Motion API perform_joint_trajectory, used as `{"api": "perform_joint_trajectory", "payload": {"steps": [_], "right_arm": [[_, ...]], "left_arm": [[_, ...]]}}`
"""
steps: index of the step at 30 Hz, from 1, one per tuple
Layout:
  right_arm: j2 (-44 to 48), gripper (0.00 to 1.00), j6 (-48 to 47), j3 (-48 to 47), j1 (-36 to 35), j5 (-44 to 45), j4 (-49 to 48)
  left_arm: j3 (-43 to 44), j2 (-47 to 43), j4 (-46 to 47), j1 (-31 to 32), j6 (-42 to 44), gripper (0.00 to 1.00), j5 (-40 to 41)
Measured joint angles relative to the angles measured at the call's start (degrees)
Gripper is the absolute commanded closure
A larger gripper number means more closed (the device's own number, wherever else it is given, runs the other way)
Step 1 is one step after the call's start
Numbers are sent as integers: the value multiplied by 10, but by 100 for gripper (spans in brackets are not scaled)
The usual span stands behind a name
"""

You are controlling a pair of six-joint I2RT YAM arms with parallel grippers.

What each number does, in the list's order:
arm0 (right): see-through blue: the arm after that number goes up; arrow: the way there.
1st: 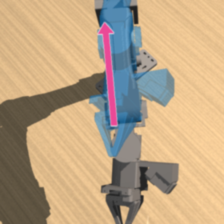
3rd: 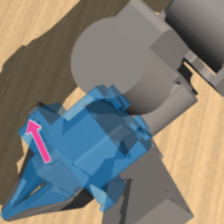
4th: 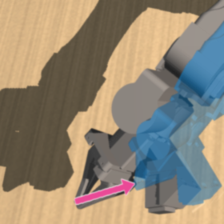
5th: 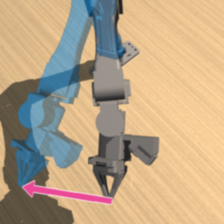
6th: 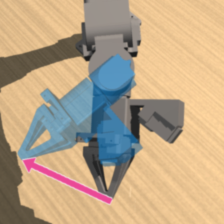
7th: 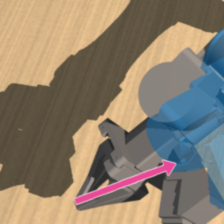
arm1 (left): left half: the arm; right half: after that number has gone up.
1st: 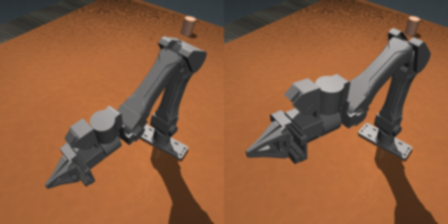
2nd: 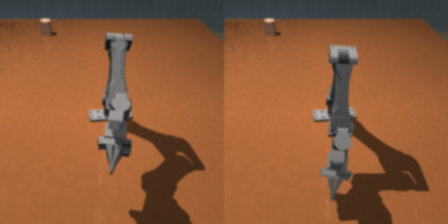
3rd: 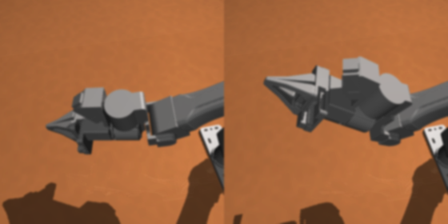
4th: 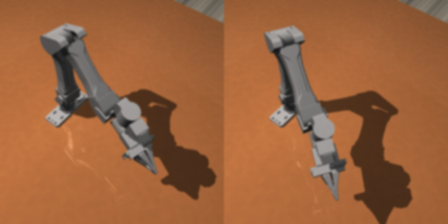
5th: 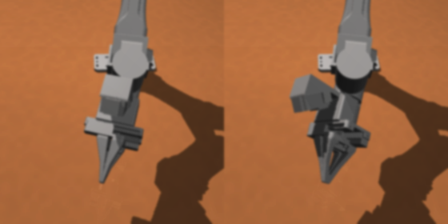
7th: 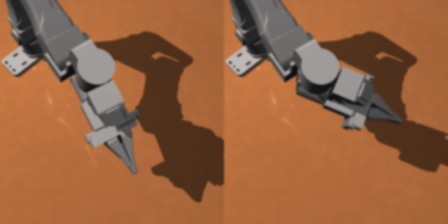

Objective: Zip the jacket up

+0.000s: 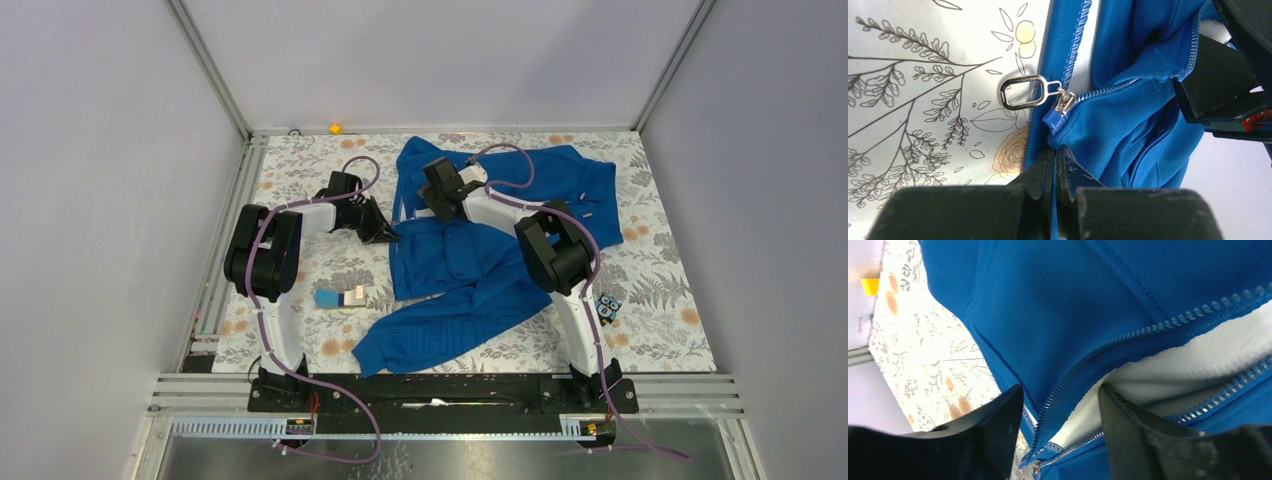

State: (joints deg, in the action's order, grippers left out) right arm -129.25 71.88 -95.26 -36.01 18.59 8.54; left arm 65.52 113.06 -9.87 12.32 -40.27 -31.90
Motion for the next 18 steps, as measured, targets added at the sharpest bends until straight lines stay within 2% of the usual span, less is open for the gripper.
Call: {"api": "perform_joint_trajectory", "payload": {"steps": [6, 10, 15, 18], "right_arm": [[-14, 81, -11, -12, 1, 7, 14], [-13, 98, -35, 4, 2, 5, -12], [27, 100, -88, 87, 2, -9, -125], [61, 100, -132, 156, 2, -31, -233]], "left_arm": [[0, -2, -1, 1, 1, 99, 3], [0, -7, -7, 1, 5, 84, 7], [-9, -31, -7, 1, 10, 56, 4], [-25, -64, 5, -2, 7, 44, -6]]}}
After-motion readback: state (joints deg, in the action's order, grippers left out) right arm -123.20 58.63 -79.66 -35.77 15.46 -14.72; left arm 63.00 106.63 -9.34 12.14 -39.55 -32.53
